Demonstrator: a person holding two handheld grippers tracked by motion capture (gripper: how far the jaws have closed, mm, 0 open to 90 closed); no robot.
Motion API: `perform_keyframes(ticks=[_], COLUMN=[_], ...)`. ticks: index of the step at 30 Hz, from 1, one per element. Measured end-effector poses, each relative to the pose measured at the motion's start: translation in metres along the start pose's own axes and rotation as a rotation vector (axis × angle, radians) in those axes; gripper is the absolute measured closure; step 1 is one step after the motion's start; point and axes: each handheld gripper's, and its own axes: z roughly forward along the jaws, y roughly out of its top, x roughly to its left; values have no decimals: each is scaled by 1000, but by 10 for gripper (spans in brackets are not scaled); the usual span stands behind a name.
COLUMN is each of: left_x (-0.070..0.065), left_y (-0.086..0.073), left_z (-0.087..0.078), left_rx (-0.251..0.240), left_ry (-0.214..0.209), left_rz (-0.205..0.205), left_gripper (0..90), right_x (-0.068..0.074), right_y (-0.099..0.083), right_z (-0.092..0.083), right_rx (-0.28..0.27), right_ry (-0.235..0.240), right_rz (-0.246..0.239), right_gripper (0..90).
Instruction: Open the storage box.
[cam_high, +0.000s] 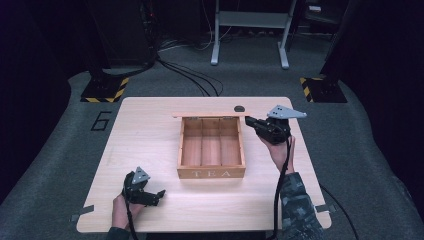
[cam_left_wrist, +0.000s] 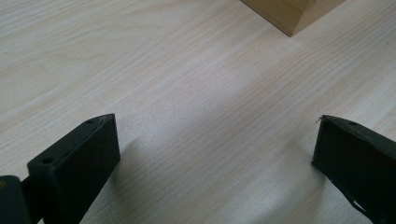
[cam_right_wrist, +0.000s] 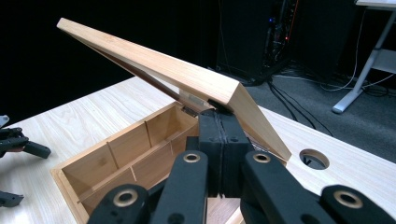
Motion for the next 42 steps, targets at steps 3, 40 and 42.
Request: perform_keyframes(ticks=[3, 40, 42], left_x=[0, -1, -1], left_y=[0, 0, 0], left_z=[0, 0, 0], left_rx=[0, -5, -3], left_ry=[0, -3, -2], left_rz=[0, -8, -8], left_gripper=[4, 4, 3], right_x=[0, 6, 7], right_y=[0, -13, -14], right_z=[0, -4, -5], right_rx=[0, -1, 1], right_ry=[0, 8, 8], right_rz=[-2, -1, 3], right_gripper=[898, 897, 897])
